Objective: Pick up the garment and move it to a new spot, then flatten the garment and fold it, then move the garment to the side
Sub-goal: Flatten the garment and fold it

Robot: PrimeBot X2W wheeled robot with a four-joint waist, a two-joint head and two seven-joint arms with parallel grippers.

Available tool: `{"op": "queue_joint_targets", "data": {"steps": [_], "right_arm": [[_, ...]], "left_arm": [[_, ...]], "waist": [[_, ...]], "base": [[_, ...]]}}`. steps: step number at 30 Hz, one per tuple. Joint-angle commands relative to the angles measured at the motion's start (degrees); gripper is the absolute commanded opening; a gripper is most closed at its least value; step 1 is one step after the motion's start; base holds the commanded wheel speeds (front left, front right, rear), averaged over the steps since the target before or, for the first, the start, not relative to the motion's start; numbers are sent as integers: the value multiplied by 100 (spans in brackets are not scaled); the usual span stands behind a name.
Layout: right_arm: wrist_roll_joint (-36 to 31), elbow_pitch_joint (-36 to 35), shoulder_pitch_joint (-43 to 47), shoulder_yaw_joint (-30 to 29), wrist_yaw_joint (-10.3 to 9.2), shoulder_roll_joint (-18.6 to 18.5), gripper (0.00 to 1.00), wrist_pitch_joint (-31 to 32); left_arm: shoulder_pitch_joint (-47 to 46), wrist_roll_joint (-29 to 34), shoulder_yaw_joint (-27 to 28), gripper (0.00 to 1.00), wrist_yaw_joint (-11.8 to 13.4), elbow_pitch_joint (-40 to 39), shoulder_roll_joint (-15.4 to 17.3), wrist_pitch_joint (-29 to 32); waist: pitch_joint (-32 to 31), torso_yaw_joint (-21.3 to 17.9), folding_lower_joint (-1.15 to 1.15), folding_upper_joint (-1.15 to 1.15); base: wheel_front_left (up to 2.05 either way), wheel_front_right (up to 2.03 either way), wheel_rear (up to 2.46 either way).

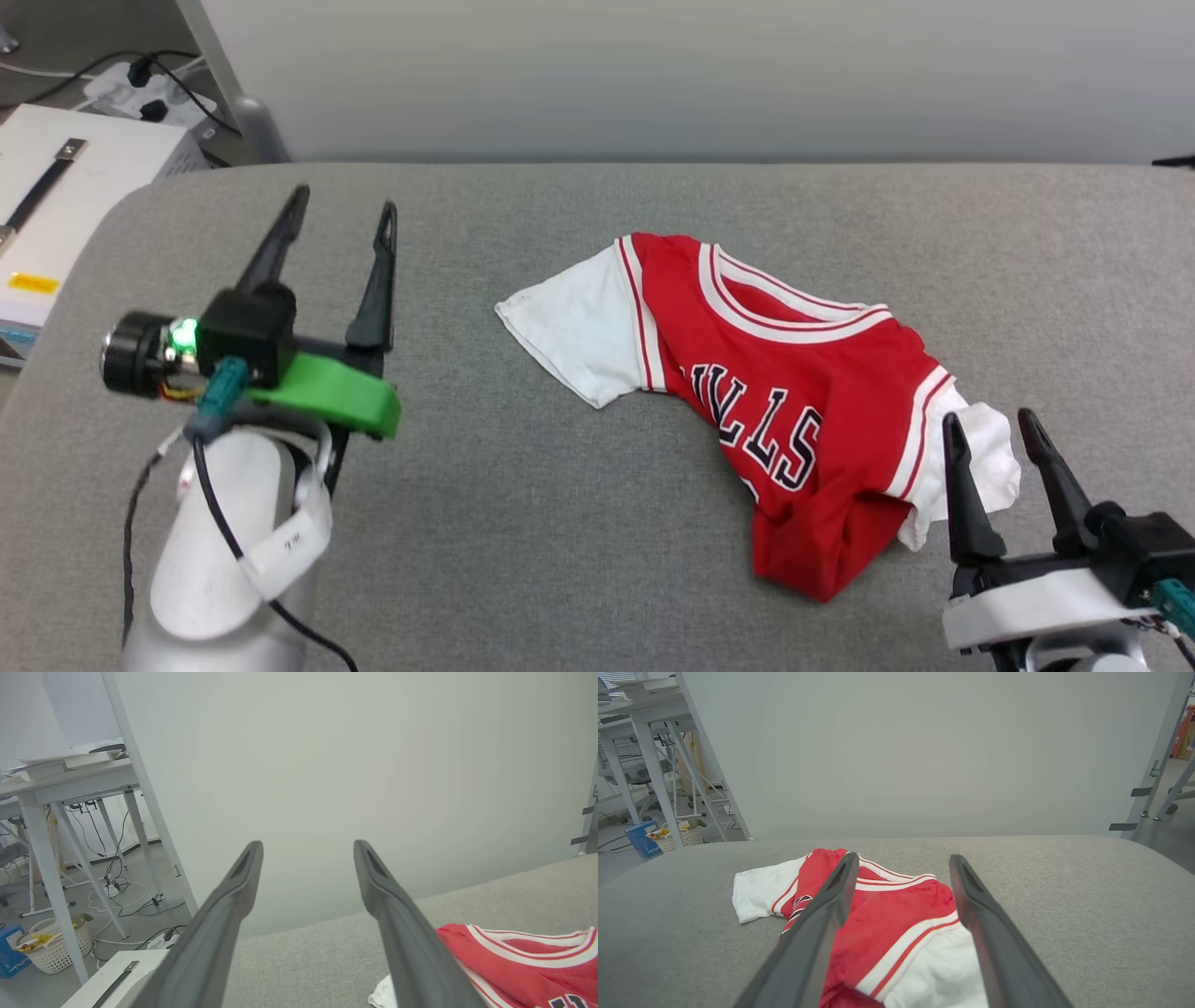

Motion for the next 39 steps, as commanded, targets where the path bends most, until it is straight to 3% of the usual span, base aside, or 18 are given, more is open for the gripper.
{"op": "queue_joint_targets", "data": {"steps": [1,5,10,16,25,30,39], "right_arm": [[-29,-52,-157,14,-5,-10,100,-26],[-51,-142,-374,37,-5,-10,100,-26],[-59,-257,-572,127,-5,-10,100,-26],[-37,-351,-766,196,-5,-10,100,-26],[35,-399,-959,270,-5,-10,100,-26],[68,-423,-1091,300,-5,-10,100,-26],[127,-437,-1276,336,-5,-10,100,-26]], "left_arm": [[-324,-77,-54,100,-33,174,97,-33],[-1289,-318,-402,100,-64,920,387,-18],[-2484,-1160,-1524,100,-68,1737,882,620],[-3546,-2542,-2989,100,-69,2320,1385,2624],[-4315,-4516,-4986,100,-70,2015,2270,5127],[-4433,-5226,-5529,100,-70,2014,2499,5633],[-4412,-5652,-6394,100,-70,2265,2607,5678]], "waist": [[333,-203,0,0],[634,-347,0,0],[969,-545,0,0],[1300,-754,0,0],[1661,-1041,0,0],[1864,-1153,0,0],[2158,-1278,0,0]], "base": [[0,0,0],[0,0,0],[0,0,0],[0,0,0],[0,0,0],[0,0,0],[0,0,0]]}}
